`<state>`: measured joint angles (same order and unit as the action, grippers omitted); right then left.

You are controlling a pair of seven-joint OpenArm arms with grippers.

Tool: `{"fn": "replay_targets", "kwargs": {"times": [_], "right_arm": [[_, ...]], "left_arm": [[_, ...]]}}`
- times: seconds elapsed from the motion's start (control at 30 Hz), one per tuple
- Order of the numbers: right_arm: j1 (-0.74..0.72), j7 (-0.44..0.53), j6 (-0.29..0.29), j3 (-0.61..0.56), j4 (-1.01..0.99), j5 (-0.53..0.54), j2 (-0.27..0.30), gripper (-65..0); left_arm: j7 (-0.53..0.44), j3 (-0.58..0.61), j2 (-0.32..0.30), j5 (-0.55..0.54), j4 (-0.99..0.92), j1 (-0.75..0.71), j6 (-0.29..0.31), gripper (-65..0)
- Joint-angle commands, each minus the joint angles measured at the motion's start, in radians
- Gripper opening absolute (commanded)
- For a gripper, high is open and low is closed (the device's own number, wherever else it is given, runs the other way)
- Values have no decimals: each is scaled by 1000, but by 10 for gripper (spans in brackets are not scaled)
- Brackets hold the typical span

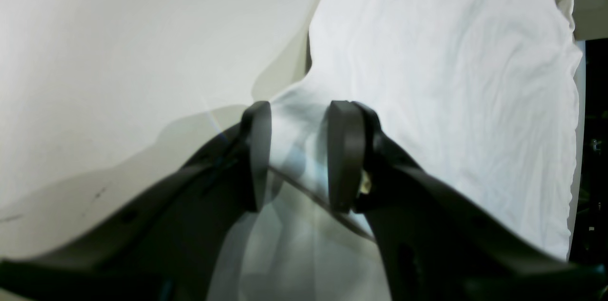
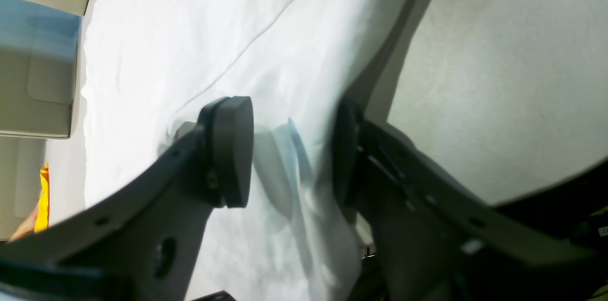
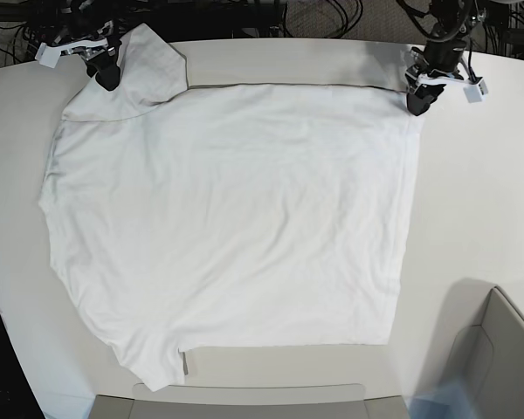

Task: Fold the T-shirt properly
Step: 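Lower both grippers onto the shirt's collar-side corners and grasp them, then lift the grasped collar edge with both grippers and pull it toward the hem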

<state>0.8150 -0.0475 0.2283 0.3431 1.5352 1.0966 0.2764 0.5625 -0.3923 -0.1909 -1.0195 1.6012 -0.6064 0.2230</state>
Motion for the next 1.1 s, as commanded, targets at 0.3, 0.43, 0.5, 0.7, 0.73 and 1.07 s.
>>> {"fn": "replay_targets", "kwargs": {"times": [0.3, 0.43, 0.5, 0.7, 0.73, 1.07], "right_arm": [[14, -19, -28, 7, 0, -74, 7, -383], [14, -19, -28, 4, 4, -72, 5, -383], [14, -19, -30, 3, 4, -72, 5, -383], [10, -19, -30, 3, 4, -72, 5, -383], [10, -22, -30, 3, 4, -72, 5, -383], [-16, -110, -28, 11, 6, -72, 8, -536]], "left_arm": [[64, -112, -6, 26, 0, -19, 39, -435], [139, -113, -6, 26, -2, -8, 60, -435], [147, -110, -5, 26, -2, -7, 60, -435], [149, -32, -6, 26, -52, 27, 60, -435], [149, -17, -6, 26, -72, 47, 60, -435], [147, 28, -8, 28, -197, 98, 60, -546]]}}
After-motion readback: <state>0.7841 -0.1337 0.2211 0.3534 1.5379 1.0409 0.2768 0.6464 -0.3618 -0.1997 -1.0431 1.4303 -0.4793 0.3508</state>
